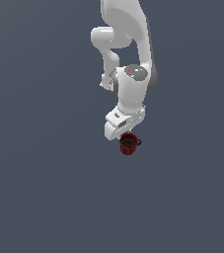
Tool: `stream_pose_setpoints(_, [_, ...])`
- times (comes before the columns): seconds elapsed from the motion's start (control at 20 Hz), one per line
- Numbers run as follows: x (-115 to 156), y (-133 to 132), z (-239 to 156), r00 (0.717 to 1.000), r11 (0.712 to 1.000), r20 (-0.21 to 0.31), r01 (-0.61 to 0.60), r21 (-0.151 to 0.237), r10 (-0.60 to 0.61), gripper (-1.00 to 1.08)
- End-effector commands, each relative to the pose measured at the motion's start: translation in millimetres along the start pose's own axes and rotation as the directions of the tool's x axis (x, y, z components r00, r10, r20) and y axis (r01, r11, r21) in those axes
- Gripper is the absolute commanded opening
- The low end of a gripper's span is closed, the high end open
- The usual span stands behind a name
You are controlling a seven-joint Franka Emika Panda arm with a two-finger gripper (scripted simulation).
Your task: Pick up the object and move it to a goal position.
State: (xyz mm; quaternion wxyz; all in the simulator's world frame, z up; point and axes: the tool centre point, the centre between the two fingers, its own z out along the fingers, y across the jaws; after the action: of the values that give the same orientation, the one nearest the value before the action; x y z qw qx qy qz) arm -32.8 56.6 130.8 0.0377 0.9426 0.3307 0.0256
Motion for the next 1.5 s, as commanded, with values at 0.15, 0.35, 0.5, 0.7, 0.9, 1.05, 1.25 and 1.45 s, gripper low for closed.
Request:
stream_pose_setpoints(0.15, [-1.9, -25.4, 11.0, 0.976, 0.976, -0.001, 0.217, -0.018, -0.217, 0.28])
stream_pose_setpoints(0.35, [-3.3, -39.6, 16.4, 0.944, 0.944, -0.001, 0.329, -0.026, -0.329, 0.28])
stream_pose_setpoints(0.5, [-4.1, -47.6, 19.3, 0.921, 0.921, -0.001, 0.389, -0.030, -0.389, 0.28])
stream_pose_setpoints(0.7, [-4.9, -54.4, 21.7, 0.899, 0.898, -0.001, 0.438, -0.033, -0.438, 0.28])
stream_pose_setpoints(0.9, [-5.2, -56.7, 22.4, 0.891, 0.890, -0.001, 0.454, -0.034, -0.455, 0.28])
stream_pose_setpoints(1.05, [-5.2, -55.9, 23.6, 0.894, 0.893, -0.001, 0.448, -0.033, -0.449, 0.28])
stream_pose_setpoints(1.25, [-5.1, -56.1, 34.0, 0.892, 0.892, -0.001, 0.451, -0.033, -0.451, 0.28])
stream_pose_setpoints(1.45, [-5.5, -56.4, 47.0, 0.891, 0.890, -0.001, 0.454, -0.033, -0.454, 0.28])
